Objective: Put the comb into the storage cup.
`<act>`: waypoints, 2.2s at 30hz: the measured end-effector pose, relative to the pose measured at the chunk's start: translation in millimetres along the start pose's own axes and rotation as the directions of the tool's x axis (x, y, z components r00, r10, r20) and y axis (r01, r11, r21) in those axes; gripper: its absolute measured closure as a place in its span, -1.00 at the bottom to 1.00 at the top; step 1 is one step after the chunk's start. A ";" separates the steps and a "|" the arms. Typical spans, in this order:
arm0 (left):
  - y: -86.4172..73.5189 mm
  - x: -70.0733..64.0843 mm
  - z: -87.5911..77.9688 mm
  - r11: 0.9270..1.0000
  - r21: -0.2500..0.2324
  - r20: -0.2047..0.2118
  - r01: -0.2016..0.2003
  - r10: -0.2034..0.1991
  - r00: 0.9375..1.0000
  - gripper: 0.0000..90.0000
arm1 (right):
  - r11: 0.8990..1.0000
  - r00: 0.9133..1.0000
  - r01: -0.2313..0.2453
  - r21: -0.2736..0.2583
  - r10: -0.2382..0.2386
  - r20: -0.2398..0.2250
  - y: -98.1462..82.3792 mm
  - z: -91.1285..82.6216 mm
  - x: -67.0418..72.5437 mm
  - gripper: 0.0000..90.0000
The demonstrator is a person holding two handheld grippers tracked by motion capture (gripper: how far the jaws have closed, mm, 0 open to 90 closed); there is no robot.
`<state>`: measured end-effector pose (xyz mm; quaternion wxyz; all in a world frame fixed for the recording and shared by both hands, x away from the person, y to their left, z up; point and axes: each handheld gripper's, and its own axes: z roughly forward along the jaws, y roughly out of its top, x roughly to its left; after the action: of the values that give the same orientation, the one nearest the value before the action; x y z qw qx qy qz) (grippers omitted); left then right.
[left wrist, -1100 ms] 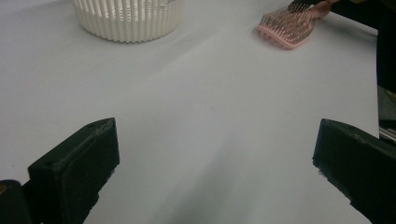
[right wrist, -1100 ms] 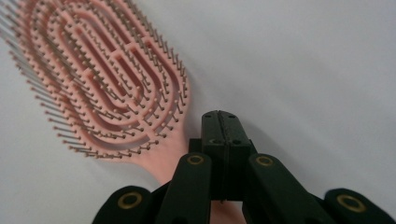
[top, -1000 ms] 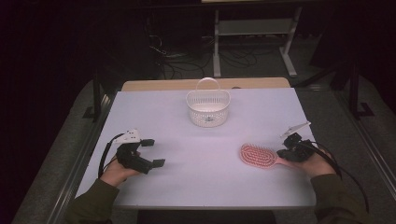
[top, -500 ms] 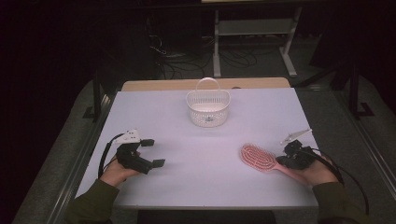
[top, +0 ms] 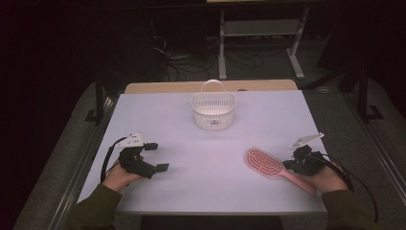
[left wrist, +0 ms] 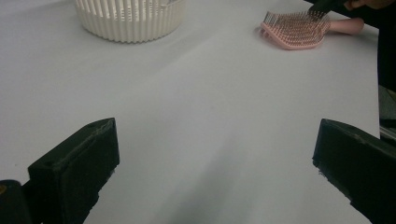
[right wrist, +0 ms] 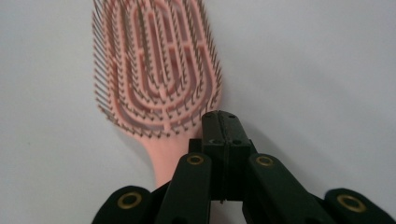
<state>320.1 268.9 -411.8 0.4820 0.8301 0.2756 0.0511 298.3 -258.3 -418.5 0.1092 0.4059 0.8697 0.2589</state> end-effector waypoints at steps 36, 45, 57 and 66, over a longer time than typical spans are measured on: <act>2.6 -2.2 -8.5 0.999 -0.013 0.014 -0.030 0.030 0.999 -1.00 | 0.906 0.990 -0.013 -0.422 -0.048 -0.133 54.6 -8.0 44.6 -1.00; 2.6 -2.7 -8.4 0.999 -0.014 0.016 -0.031 0.031 0.999 -1.00 | 0.907 0.990 -0.003 -0.422 -0.058 -0.130 55.0 -9.1 45.4 -1.00; 2.9 -0.7 -8.0 0.999 -0.024 0.007 -0.027 0.027 1.000 -1.00 | 0.915 0.989 0.025 -0.403 -0.081 -0.123 54.3 -14.4 45.1 -0.99; 3.6 -0.9 -7.1 0.999 -0.018 0.005 -0.033 0.033 0.999 -1.00 | 0.927 0.990 0.055 -0.372 -0.098 -0.099 51.1 -20.1 39.3 -0.99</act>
<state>318.3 272.6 -404.9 0.4894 0.8303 0.2598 0.0594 298.1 -208.2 -373.2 0.1426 0.3282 0.8258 0.4360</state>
